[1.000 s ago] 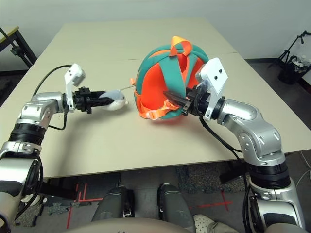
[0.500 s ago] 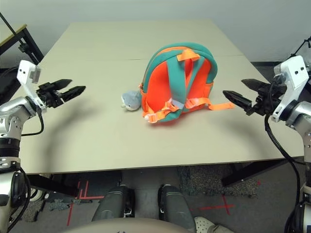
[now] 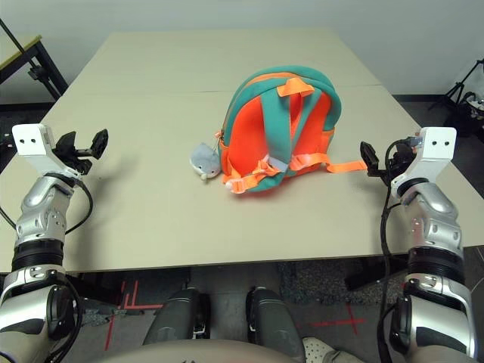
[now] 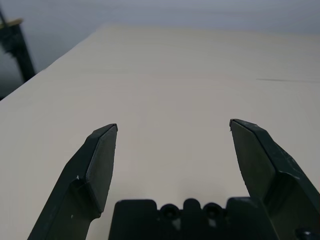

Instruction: Put the pencil case into the backpack and zip it.

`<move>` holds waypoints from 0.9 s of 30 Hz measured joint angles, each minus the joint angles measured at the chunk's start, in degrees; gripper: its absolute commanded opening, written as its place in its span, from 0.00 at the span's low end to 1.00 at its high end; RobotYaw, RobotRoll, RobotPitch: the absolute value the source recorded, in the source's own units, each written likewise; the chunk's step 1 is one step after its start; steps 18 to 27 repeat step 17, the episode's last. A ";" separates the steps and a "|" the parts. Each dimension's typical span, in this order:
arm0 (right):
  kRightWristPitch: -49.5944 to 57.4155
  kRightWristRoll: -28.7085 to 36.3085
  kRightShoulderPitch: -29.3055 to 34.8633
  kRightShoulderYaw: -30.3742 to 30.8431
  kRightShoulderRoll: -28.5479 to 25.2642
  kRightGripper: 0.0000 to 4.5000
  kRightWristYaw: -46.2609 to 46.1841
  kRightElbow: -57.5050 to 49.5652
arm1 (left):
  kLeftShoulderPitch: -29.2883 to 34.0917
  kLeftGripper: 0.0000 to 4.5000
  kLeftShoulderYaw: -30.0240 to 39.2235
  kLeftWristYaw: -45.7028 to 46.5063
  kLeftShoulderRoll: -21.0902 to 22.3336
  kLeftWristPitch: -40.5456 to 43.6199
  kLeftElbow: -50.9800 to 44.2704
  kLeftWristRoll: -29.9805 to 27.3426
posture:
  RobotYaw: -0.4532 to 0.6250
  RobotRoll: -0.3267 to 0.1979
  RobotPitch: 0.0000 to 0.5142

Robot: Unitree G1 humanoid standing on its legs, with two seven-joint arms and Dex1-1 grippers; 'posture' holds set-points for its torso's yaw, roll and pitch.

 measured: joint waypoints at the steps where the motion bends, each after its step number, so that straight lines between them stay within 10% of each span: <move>1: -1.37 -0.47 -0.37 -0.04 0.19 0.99 -1.30 1.32 | 0.38 1.00 0.12 0.92 -0.57 -0.03 0.00 -0.03 | 0.56 0.62 0.13; 27: -9.89 -2.30 -3.90 0.61 3.99 0.99 -6.00 8.07 | 2.50 1.00 0.52 4.09 -3.18 -1.66 2.00 -0.34 | 0.56 0.62 0.17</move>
